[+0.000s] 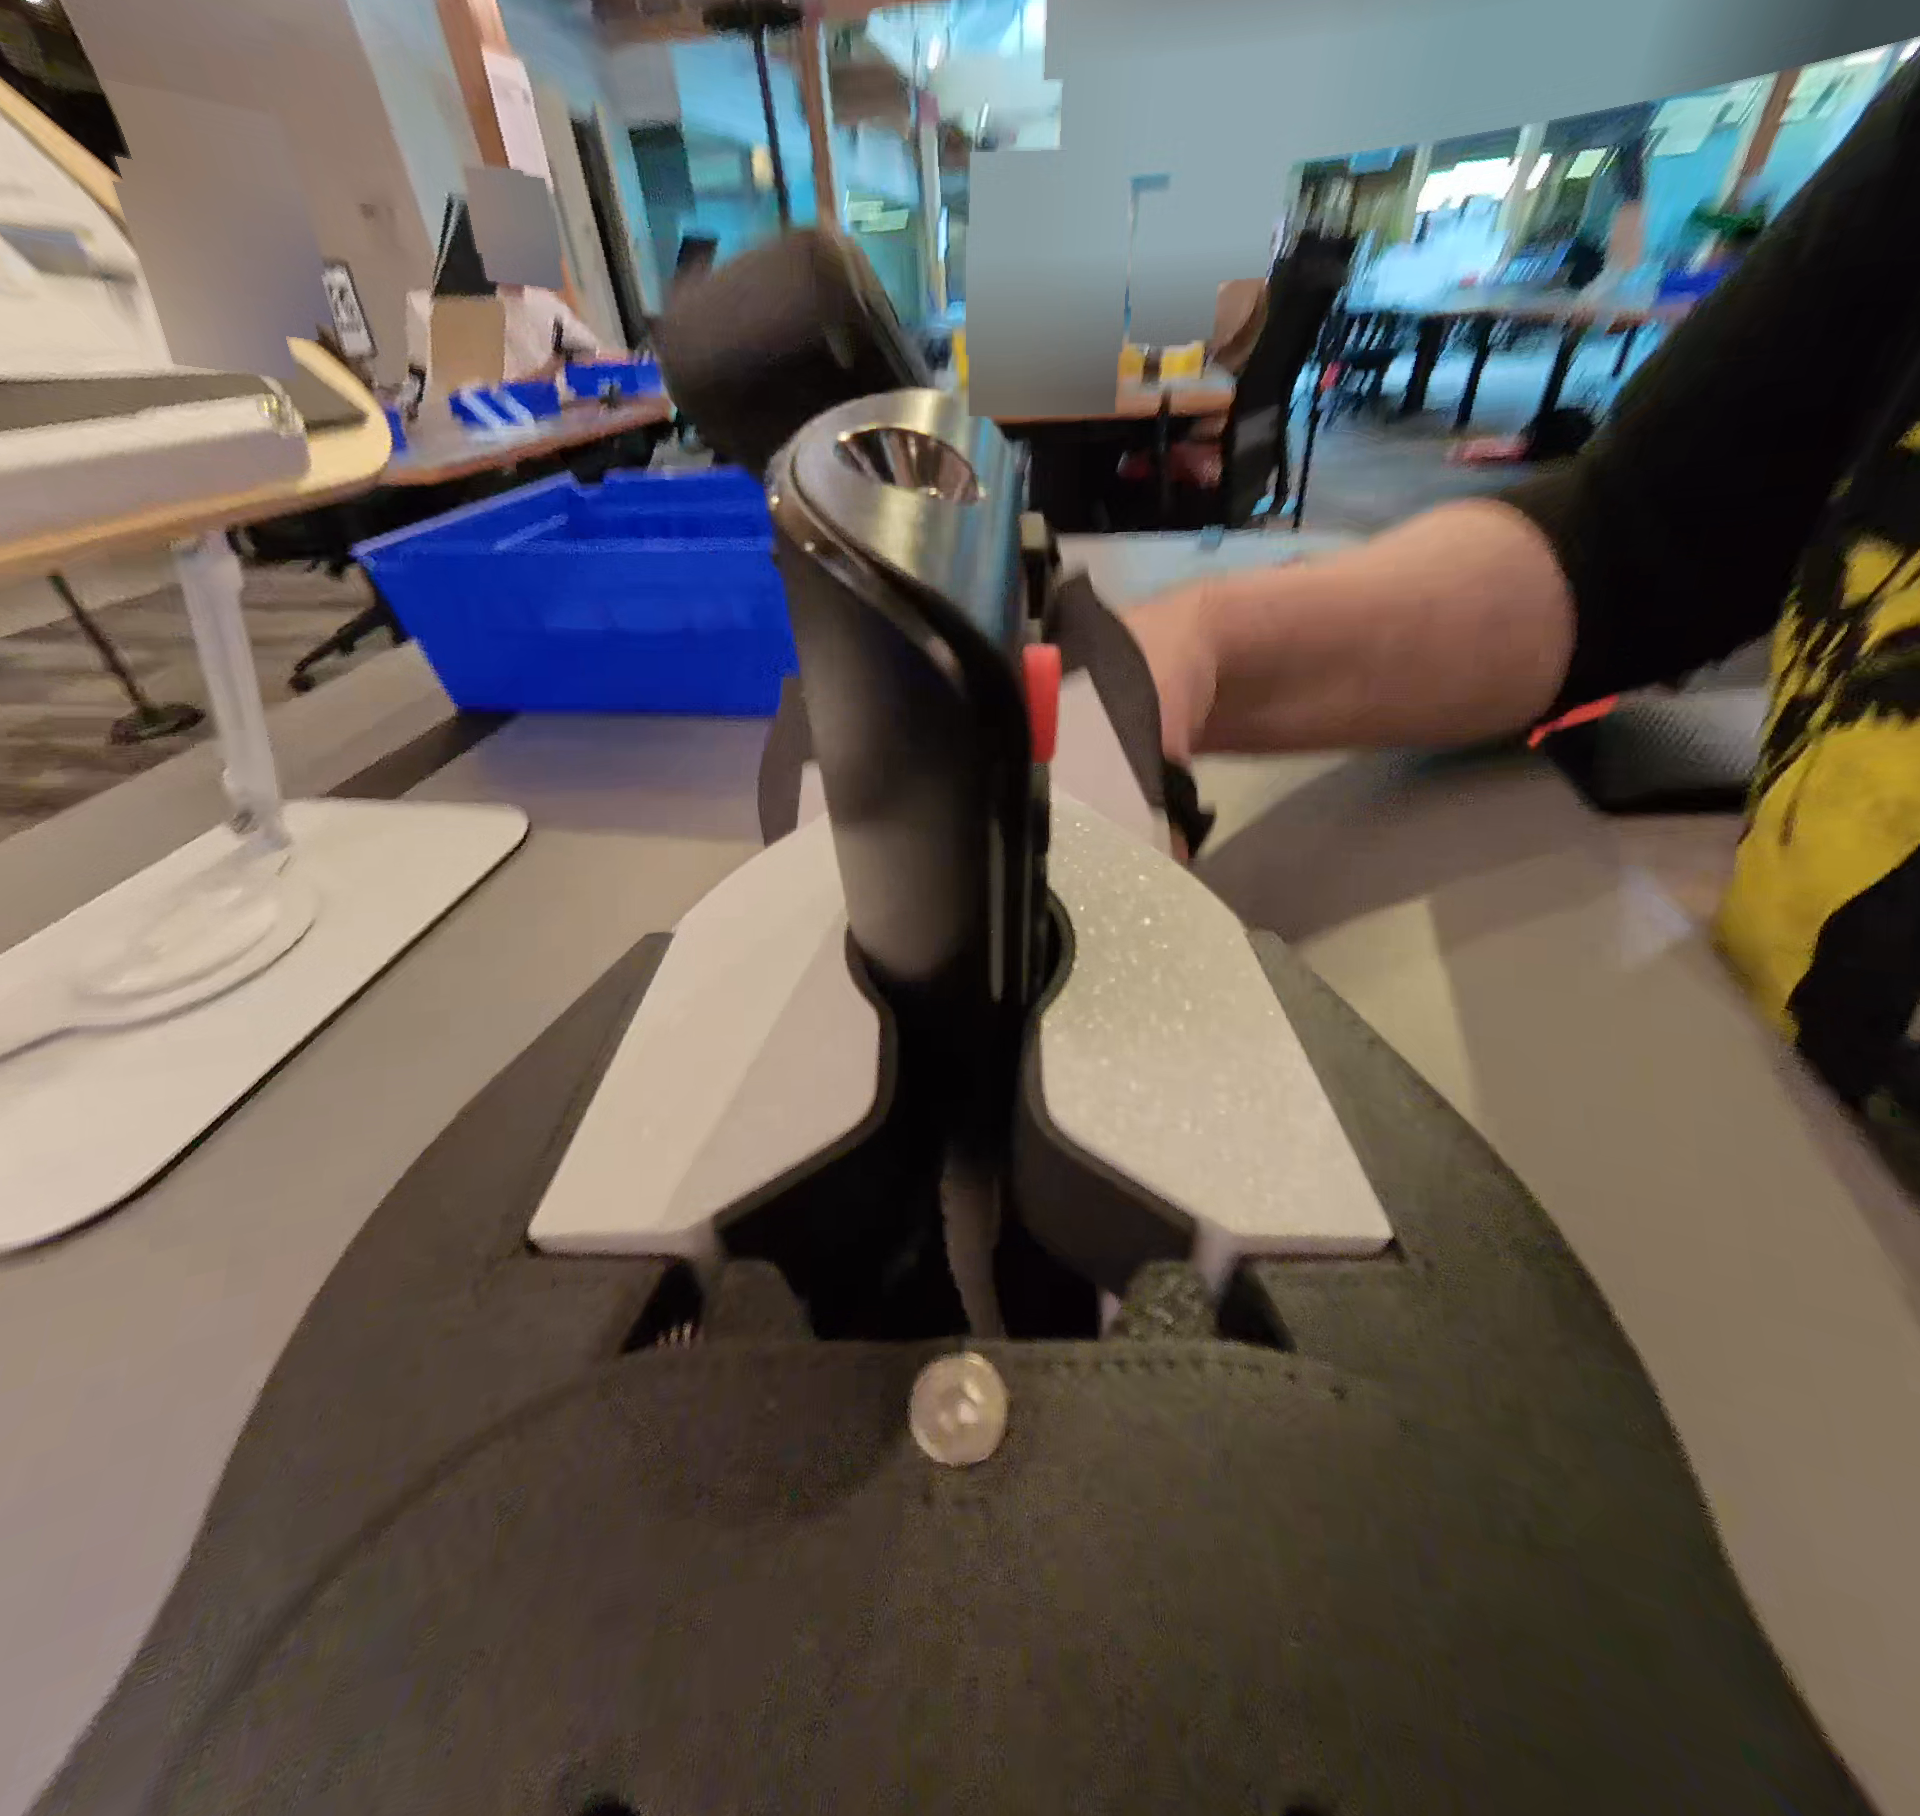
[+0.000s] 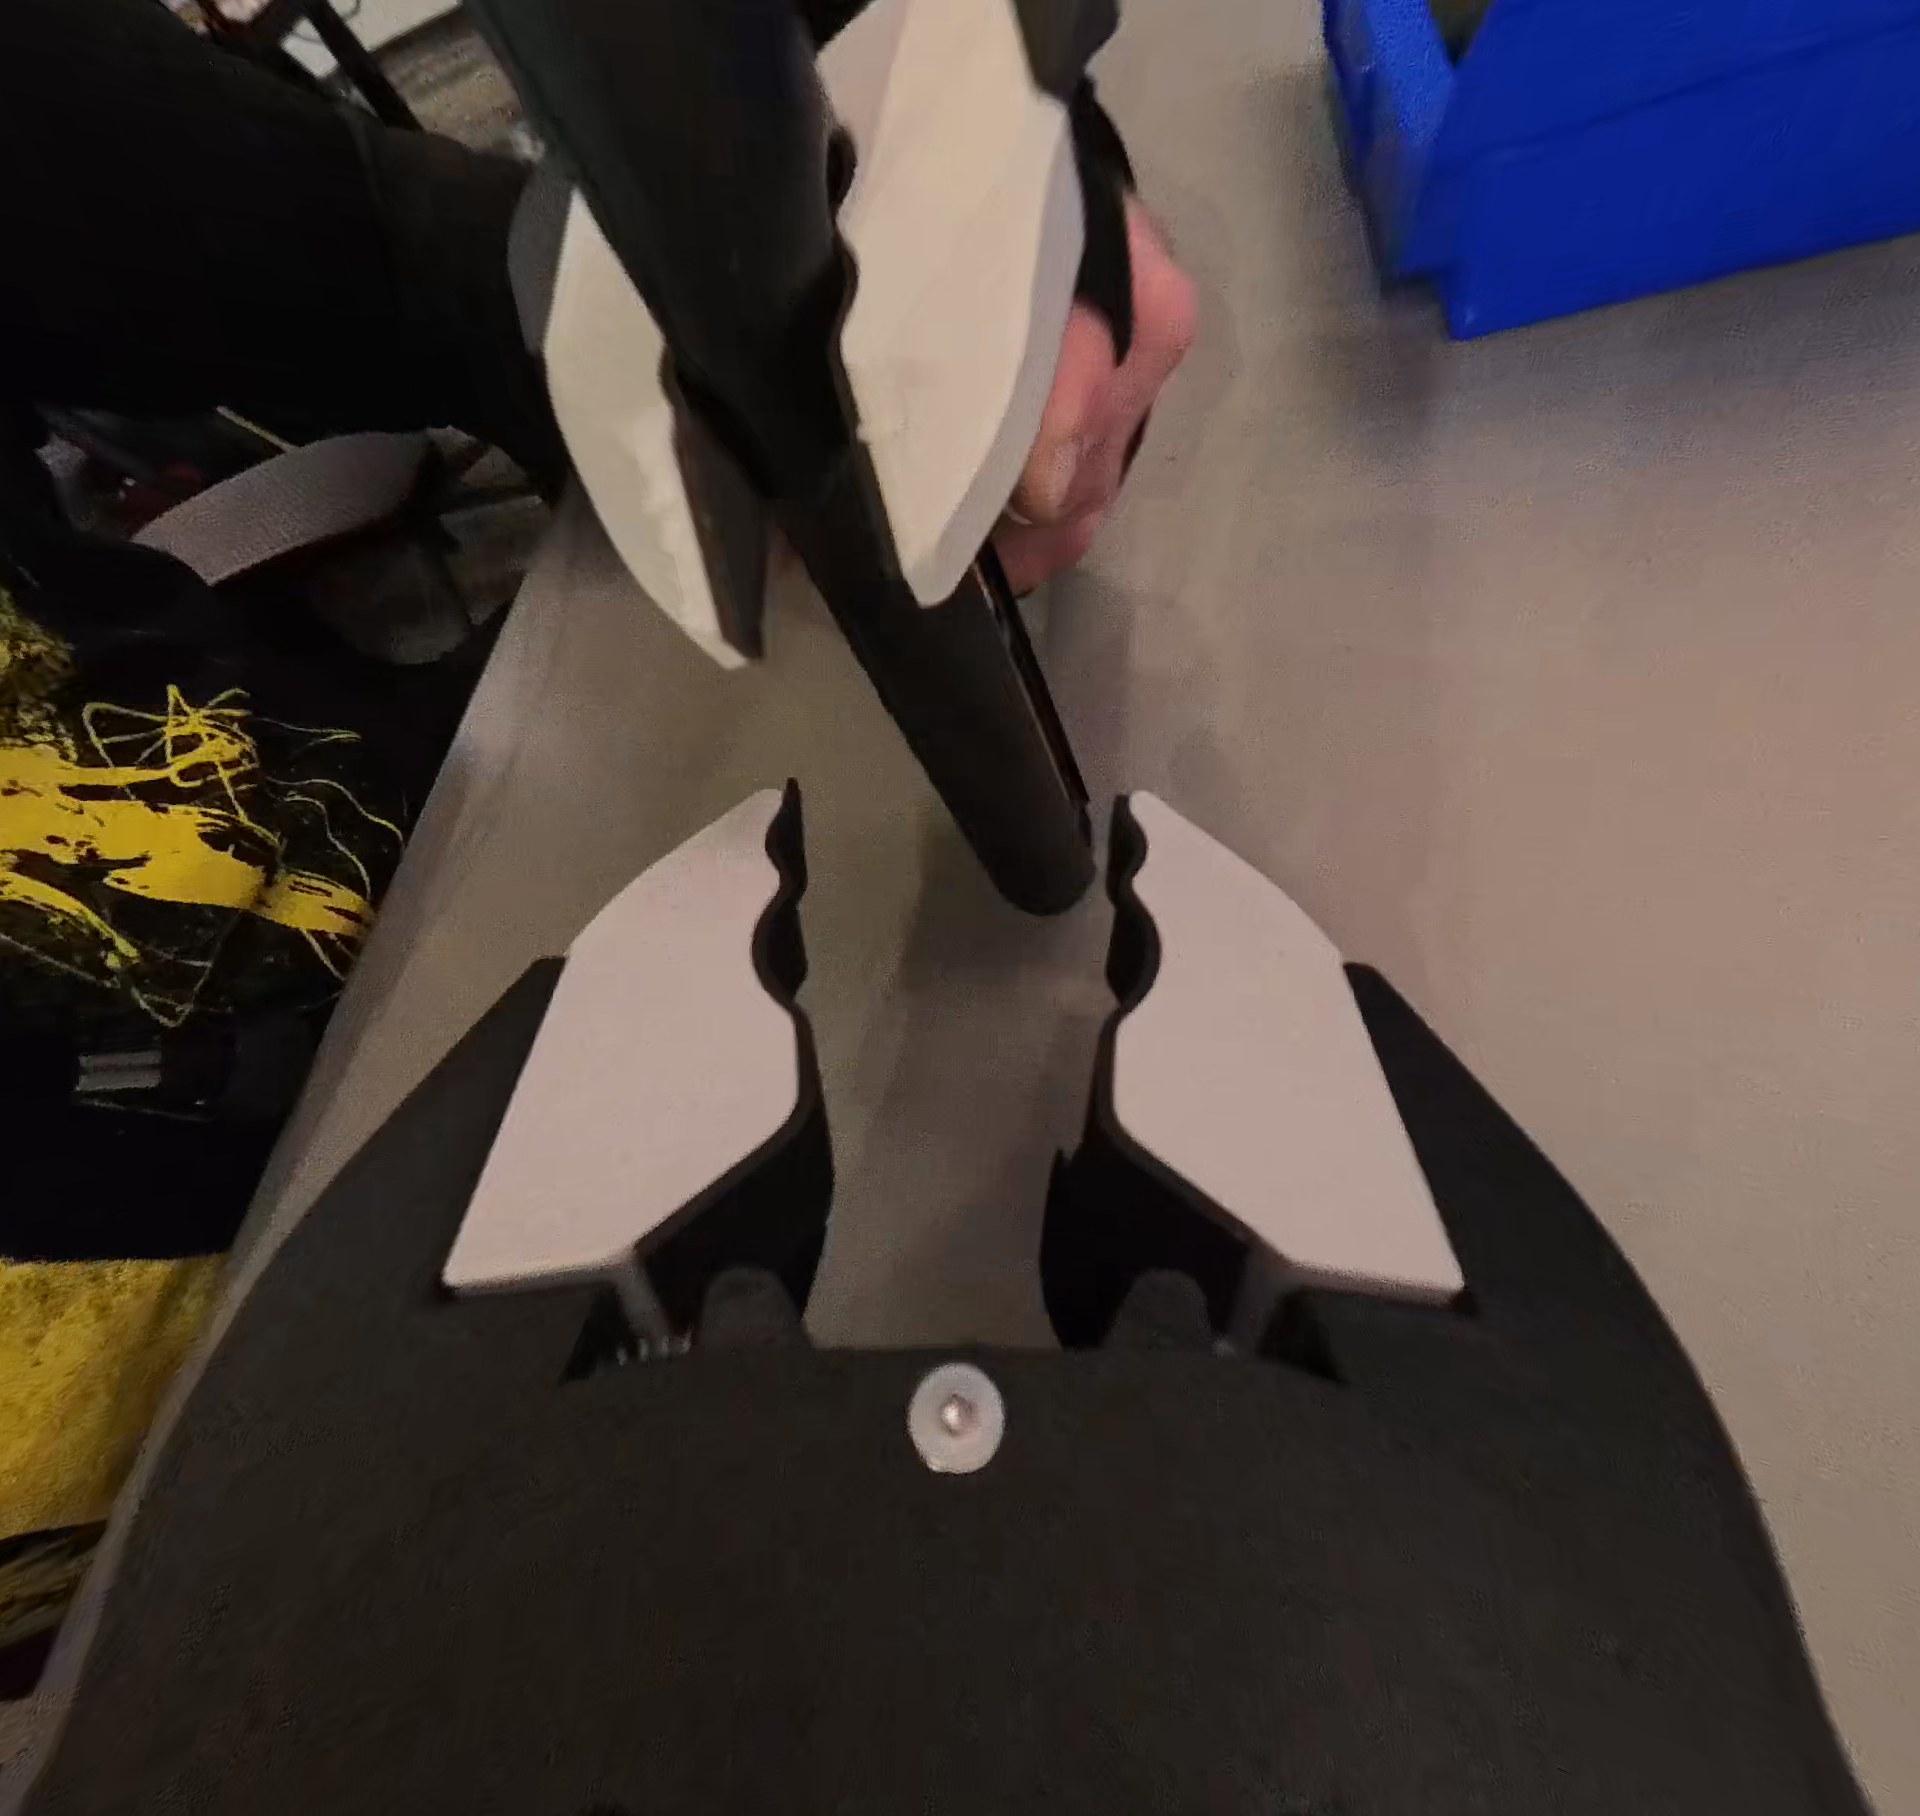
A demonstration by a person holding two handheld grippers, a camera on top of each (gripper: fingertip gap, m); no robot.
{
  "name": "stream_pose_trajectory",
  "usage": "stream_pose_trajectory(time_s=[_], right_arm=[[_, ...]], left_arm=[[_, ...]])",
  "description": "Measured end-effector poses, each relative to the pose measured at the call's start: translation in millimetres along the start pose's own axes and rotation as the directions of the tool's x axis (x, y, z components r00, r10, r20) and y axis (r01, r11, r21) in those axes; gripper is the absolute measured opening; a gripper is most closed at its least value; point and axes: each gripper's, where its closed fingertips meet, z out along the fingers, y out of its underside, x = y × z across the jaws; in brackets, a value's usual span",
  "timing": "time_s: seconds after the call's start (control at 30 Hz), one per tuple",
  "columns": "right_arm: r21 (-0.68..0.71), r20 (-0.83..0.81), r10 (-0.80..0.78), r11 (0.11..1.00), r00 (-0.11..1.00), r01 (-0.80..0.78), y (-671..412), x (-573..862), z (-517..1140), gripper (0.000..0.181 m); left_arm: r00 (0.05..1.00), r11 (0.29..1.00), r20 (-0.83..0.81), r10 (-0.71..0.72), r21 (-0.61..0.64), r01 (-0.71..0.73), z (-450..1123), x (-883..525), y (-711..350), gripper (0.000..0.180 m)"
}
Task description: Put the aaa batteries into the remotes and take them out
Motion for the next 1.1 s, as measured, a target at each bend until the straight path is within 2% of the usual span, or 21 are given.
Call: stream_pose_trajectory(time_s=[0.07,0.13,0.17,0.27,0.33,0.47,0.5,0.6,0.67,0.73,0.83,1.0,1.1], right_arm=[[0.025,-0.026,-0.089,0.996,0.996,0.09,-3.7,-6.7,10.4,0.053],[0.061,-0.064,-0.148,0.987,0.987,0.152,-10.2,-11.2,14.8,0.025],[0.057,-0.095,-0.195,0.978,0.976,0.201,-11.0,-11.8,14.7,0.023],[-0.031,-0.225,-0.238,0.971,0.945,0.237,-4.2,-1.7,5.5,0.021],[-0.106,-0.284,-0.299,0.954,0.911,0.28,6.4,1.2,-3.9,0.02],[-0.325,-0.394,-0.44,0.888,0.807,0.325,33.7,7.2,-15.4,0.02],[-0.345,-0.392,-0.448,0.881,0.804,0.323,39.6,4.9,-14.5,0.02],[-0.397,-0.395,-0.516,0.842,0.76,0.365,50.8,0.7,-14.2,0.021],[-0.342,-0.397,-0.5,0.859,0.77,0.381,49.4,-3.6,-14.5,0.025],[-0.243,-0.386,-0.473,0.88,0.792,0.407,39.6,-12.2,-17.8,0.04],[-0.156,-0.346,-0.543,0.837,0.765,0.524,26.8,-31.2,-17.7,0.045],[-0.167,-0.32,-0.666,0.74,0.674,0.652,23.3,-43.9,-13.4,0.025],[-0.206,-0.303,-0.728,0.68,0.615,0.703,20.3,-51.8,-14.0,0.023]], left_arm=[[0.999,0.996,-0.045,-0.028,0.079,0.031,2.8,4.9,-16.6,0.019],[0.996,0.992,-0.087,-0.027,0.123,0.038,6.8,12.3,-27.6,0.02],[0.995,0.991,-0.096,-0.026,0.13,0.039,8.8,14.8,-29.8,0.021],[0.999,0.996,-0.027,0.029,0.086,-0.026,7.8,9.8,-29.7,0.039],[0.998,0.993,-0.006,0.069,0.092,-0.068,-1.7,10.4,-38.9,0.044],[0.987,0.988,-0.038,0.155,-0.023,-0.156,-4.1,24.1,-27.6,0.034],[0.98,0.98,-0.057,0.188,-0.061,-0.192,-1.9,31.2,-20.7,0.028],[0.96,0.956,-0.083,0.267,-0.106,-0.275,2.7,50.6,-9.4,0.026],[0.95,0.947,-0.096,0.296,-0.102,-0.305,3.0,59.6,-5.2,0.024],[0.938,0.934,-0.115,0.327,-0.108,-0.34,1.7,64.6,1.6,0.024],[0.931,0.932,-0.14,0.337,-0.092,-0.351,-0.9,71.7,3.7,0.025],[0.903,0.905,-0.183,0.389,-0.108,-0.411,-0.7,83.1,9.8,0.025],[0.885,0.884,-0.196,0.422,-0.127,-0.45,-0.2,86.5,11.7,0.025]])
